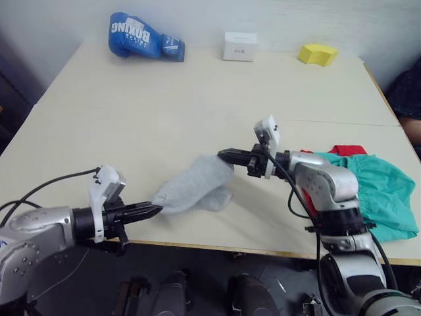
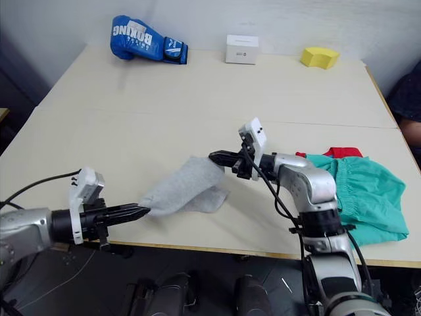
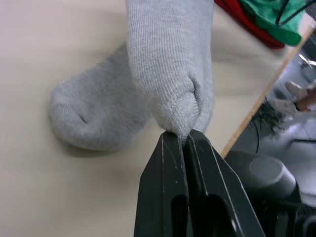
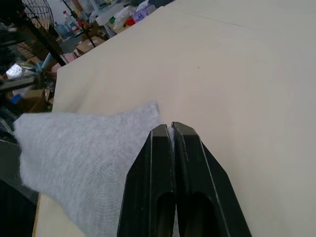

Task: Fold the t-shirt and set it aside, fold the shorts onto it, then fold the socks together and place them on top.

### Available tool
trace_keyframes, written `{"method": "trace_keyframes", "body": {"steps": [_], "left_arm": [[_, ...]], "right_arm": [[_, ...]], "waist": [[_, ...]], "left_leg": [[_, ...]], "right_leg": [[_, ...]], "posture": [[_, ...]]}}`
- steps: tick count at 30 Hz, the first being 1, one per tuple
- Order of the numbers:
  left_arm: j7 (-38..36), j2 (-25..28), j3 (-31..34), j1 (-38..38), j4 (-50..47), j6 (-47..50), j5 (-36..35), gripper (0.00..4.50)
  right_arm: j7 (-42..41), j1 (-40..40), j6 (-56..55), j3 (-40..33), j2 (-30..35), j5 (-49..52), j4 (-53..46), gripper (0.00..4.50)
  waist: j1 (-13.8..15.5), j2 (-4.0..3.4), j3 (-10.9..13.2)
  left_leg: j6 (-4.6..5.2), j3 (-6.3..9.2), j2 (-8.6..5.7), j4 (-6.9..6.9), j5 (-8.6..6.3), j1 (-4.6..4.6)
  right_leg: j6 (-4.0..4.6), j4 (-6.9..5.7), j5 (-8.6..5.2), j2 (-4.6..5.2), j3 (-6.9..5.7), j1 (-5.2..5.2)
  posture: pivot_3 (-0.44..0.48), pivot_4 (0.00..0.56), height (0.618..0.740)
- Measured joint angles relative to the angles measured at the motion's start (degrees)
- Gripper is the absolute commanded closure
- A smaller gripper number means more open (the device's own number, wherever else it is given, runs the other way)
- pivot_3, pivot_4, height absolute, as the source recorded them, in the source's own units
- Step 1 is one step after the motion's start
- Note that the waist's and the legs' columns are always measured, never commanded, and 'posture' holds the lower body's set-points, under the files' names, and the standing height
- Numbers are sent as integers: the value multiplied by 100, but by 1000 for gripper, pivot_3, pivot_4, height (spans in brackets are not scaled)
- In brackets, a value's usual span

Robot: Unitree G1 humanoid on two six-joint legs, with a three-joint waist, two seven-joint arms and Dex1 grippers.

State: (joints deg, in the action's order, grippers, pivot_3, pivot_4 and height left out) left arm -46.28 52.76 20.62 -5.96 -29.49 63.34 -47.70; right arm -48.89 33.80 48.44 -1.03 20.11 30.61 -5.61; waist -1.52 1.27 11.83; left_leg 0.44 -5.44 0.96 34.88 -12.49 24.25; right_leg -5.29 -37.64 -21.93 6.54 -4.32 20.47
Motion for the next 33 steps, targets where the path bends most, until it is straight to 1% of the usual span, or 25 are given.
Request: {"method": "trace_keyframes", "body": {"steps": [3,6,8,9,14,22,30,33], "left_arm": [[-744,401,-666,-726,1074,-579,394,4474],[-1469,563,-1505,-1505,2089,-1047,871,4474],[-1790,563,-1947,-1875,2551,-1275,1142,4474],[-1937,553,-2171,-2059,2762,-1356,1262,4474],[-2353,410,-2771,-2459,3382,-1587,1718,4474],[-2470,269,-2855,-2507,3591,-1574,1907,4474],[-2505,198,-2846,-2531,3890,-1535,1973,4474],[-2451,79,-2811,-2535,3953,-1542,1996,4474]], "right_arm": [[341,-732,-8,-31,-52,55,-709,4500],[809,-1363,-447,11,-341,-104,-1131,4500],[1071,-1626,-743,102,-517,-264,-1230,4500],[1135,-1740,-1009,204,-505,-440,-1245,4500],[1219,-2198,-2104,653,-520,-1063,-1210,4500],[1238,-2439,-2853,991,-527,-1410,-962,4500],[1198,-2360,-3188,1078,-597,-1475,-601,4500],[1165,-2308,-3376,1079,-597,-1496,-492,4500]], "waist": [[1,0,0],[-13,0,0],[-54,1,0],[-52,1,0],[-34,6,3],[-28,22,8],[-25,24,7],[-16,24,7]], "left_leg": [[-5,-6,0,-18,5,0],[-6,-17,0,-36,9,0],[8,-33,-1,-52,22,0],[23,-35,-1,-56,31,0],[25,-46,3,-63,33,3],[34,-42,9,-22,41,-2],[30,-27,12,-18,44,-6],[31,-26,11,-15,44,-4]], "right_leg": [[9,6,5,0,1,7],[9,13,5,-1,5,15],[9,12,5,-3,13,26],[9,11,5,-3,14,30],[9,5,3,-10,22,45],[9,-19,3,-9,27,31],[9,-24,5,-8,17,23],[9,-24,5,-8,14,22]], "posture": [[0,150,740],[0,150,740],[0,150,740],[0,150,740],[0,150,740],[0,150,740],[0,150,740],[0,150,740]]}}
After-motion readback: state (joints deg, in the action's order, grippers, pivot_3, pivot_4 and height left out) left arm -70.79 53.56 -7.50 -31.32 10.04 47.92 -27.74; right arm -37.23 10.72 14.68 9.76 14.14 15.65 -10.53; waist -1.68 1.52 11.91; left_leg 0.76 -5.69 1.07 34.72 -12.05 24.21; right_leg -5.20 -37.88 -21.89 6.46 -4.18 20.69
